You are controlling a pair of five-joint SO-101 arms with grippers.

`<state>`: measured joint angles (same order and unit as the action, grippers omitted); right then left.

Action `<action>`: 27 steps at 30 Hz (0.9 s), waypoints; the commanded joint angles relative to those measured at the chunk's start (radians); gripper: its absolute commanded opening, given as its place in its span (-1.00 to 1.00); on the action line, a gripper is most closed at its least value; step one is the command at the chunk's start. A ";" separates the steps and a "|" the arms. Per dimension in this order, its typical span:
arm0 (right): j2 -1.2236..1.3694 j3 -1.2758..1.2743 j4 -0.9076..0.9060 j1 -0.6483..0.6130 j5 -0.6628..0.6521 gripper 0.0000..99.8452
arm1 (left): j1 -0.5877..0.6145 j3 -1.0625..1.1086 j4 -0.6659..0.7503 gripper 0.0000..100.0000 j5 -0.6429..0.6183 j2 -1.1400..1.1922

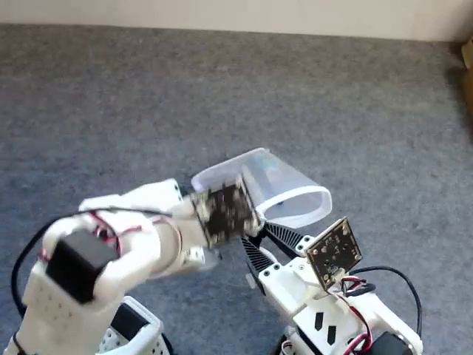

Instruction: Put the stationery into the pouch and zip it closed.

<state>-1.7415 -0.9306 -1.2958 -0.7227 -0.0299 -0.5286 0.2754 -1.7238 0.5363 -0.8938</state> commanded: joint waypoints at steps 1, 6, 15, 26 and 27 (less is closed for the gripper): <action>-0.007 0.071 0.005 0.012 -0.006 -0.99 | -0.051 0.073 0.066 -0.43 0.000 -0.091; -0.007 0.071 0.005 0.008 -0.005 -0.99 | -0.053 0.226 0.227 -0.43 -0.040 -0.102; -0.008 0.071 0.005 0.010 -0.005 -0.99 | -0.058 0.392 0.496 -0.43 -0.132 -0.111; -0.008 0.068 0.005 0.013 -0.005 -0.99 | -0.058 0.507 0.669 -0.81 -0.201 -0.113; -0.008 0.068 0.005 0.013 -0.003 -0.99 | -0.058 0.509 0.669 -0.85 -0.201 -0.116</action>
<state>-1.7430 -0.9291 -1.2958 -0.7165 -0.0299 -0.5762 0.7925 -1.0932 0.3537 -0.9889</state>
